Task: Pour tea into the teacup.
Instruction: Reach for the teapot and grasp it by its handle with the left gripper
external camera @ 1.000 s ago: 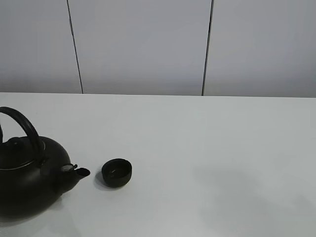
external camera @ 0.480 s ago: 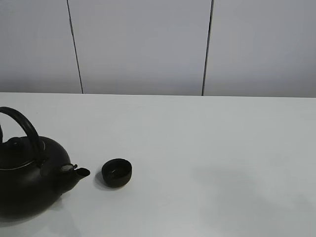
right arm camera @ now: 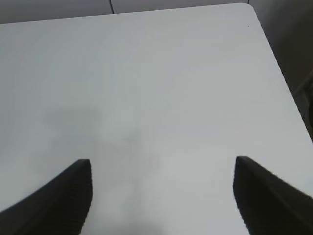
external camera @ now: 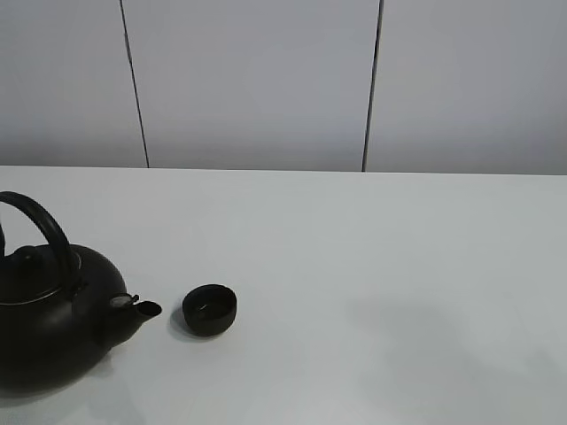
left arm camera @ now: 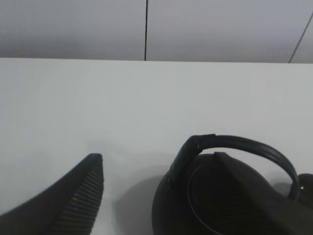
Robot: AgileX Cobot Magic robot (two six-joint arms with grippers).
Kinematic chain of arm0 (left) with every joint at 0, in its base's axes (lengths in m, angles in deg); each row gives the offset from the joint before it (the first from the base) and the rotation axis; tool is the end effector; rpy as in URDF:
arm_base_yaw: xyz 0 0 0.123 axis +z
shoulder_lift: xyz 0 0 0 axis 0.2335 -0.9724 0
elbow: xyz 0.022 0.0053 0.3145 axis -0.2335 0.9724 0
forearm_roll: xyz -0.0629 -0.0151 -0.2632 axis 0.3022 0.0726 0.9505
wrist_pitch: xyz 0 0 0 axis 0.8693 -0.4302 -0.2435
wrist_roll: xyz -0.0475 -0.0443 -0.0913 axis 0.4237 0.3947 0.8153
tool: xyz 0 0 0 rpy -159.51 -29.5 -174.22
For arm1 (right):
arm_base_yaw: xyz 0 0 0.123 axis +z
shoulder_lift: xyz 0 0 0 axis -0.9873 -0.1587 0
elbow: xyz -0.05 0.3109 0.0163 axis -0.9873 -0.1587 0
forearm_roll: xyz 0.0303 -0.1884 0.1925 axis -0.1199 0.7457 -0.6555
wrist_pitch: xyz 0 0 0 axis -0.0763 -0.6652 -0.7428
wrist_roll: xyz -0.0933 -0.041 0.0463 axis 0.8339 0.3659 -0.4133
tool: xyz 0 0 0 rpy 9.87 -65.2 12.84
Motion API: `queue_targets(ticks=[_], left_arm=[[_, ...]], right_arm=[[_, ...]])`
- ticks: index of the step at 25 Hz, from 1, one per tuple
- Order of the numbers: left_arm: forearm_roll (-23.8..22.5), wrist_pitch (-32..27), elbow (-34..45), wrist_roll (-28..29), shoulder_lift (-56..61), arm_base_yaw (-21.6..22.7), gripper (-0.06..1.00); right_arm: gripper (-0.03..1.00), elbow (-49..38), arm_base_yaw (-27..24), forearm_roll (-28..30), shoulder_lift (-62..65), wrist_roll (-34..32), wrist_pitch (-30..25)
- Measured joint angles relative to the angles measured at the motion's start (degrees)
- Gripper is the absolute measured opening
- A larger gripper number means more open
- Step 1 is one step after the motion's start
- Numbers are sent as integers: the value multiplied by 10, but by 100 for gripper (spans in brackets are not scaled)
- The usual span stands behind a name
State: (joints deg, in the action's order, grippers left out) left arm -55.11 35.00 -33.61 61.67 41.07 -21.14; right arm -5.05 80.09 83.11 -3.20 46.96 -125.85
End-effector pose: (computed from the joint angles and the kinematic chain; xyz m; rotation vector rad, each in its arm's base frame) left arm 0.1510 -0.0219 0.2051 0.1101 1.9145 -0.1231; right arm 0.0002 -0.0061 0.2650 0.0749 2.0828 -0.0490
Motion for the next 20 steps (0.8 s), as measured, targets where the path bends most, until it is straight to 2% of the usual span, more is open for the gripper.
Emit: queue_targets(ticks=[4, 10, 15, 20], left_arm=[[-19, 66, 8, 17, -96, 0, 46], [-56, 222, 8, 24, -250, 0, 46], [-98, 323, 8, 46, -347, 0, 46], [-103, 414, 7, 47, -426, 0, 46]], right_arm=[[54, 0, 0, 0, 0, 0, 0], [54, 0, 0, 0, 0, 0, 0], [54, 0, 0, 0, 0, 0, 0], [54, 0, 0, 0, 0, 0, 0]])
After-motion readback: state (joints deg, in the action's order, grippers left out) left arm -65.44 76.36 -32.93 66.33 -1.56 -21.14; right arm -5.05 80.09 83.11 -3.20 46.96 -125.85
